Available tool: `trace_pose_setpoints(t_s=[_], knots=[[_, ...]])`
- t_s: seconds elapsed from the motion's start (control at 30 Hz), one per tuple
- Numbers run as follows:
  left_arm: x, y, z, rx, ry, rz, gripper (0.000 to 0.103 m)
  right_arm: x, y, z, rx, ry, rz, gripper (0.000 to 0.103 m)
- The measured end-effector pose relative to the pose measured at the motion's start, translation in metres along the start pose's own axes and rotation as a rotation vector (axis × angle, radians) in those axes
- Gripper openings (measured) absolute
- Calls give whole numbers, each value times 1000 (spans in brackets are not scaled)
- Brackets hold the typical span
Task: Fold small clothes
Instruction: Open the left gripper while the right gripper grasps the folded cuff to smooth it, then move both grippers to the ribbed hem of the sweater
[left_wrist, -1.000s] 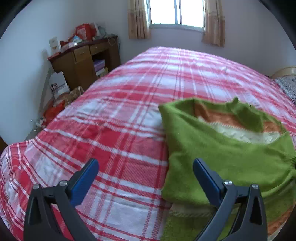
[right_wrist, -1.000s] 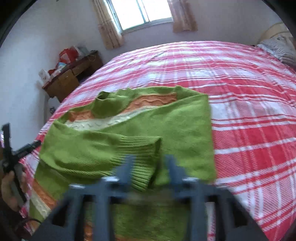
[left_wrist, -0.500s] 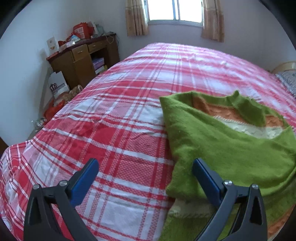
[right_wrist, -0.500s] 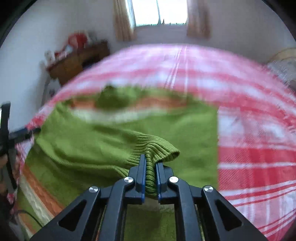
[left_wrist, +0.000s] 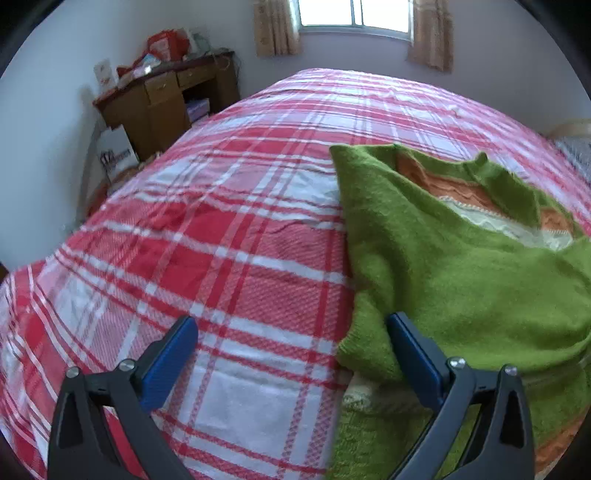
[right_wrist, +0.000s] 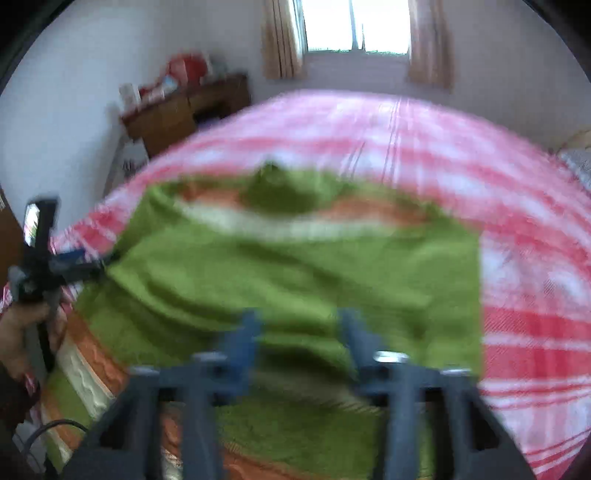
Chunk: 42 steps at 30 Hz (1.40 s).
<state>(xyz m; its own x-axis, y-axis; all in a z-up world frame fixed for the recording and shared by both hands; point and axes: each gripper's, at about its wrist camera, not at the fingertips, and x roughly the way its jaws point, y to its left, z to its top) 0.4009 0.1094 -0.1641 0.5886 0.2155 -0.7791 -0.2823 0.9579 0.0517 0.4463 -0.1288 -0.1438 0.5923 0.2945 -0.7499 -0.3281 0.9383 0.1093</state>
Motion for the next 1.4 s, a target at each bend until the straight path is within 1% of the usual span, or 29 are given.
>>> trace_pose_setpoints(t_s=[0.03, 0.07, 0.1, 0.17, 0.27, 0.37, 0.47, 0.6, 0.67, 0.7, 0.73, 0.77, 0.83, 0.93, 1.13, 1.4], knots=[[-1, 2, -1, -10, 1, -8, 103, 9, 0, -8, 14, 30, 13, 23], [-1, 4, -3, -15, 1, -15, 103, 6, 1, -14, 9, -9, 8, 23], [-2, 4, -4, -14, -1, -19, 103, 4, 2, -18, 4, -17, 4, 23], [-3, 3, -5, -4, -4, -17, 103, -2, 0, -23, 30, -18, 14, 23], [-3, 2, -6, -3, -5, -17, 103, -4, 0, -28, 15, -21, 9, 23], [-5, 0, -6, 0, -9, -19, 103, -3, 8, -28, 10, -18, -27, 23], [-6, 0, -6, 8, -15, -16, 103, -3, 20, -35, -31, -42, -76, 24], [-15, -7, -11, 52, -46, 6, 103, -7, 16, -34, -15, -34, -67, 25], [-22, -11, -19, 77, -62, 13, 103, -10, 19, -39, -16, -27, -64, 32], [-25, -10, -20, 83, -72, 14, 103, -10, 20, -42, -20, -26, -53, 43], [-26, -11, -21, 86, -81, 17, 103, -9, 23, -44, -27, -22, -42, 50], [-27, -11, -22, 87, -83, 20, 103, -9, 26, -44, -41, -22, -45, 52], [-26, -10, -20, 86, -78, 20, 103, -7, 31, -44, -63, -21, -51, 58], [-31, -8, -21, 76, -94, 15, 103, -10, 32, -45, -67, -39, -53, 58], [-43, -3, -35, 68, -108, -6, 103, -24, 28, -52, -8, -76, -43, 58], [-58, 0, -44, 64, -115, -42, 103, -38, 38, -58, -20, -78, -43, 58]])
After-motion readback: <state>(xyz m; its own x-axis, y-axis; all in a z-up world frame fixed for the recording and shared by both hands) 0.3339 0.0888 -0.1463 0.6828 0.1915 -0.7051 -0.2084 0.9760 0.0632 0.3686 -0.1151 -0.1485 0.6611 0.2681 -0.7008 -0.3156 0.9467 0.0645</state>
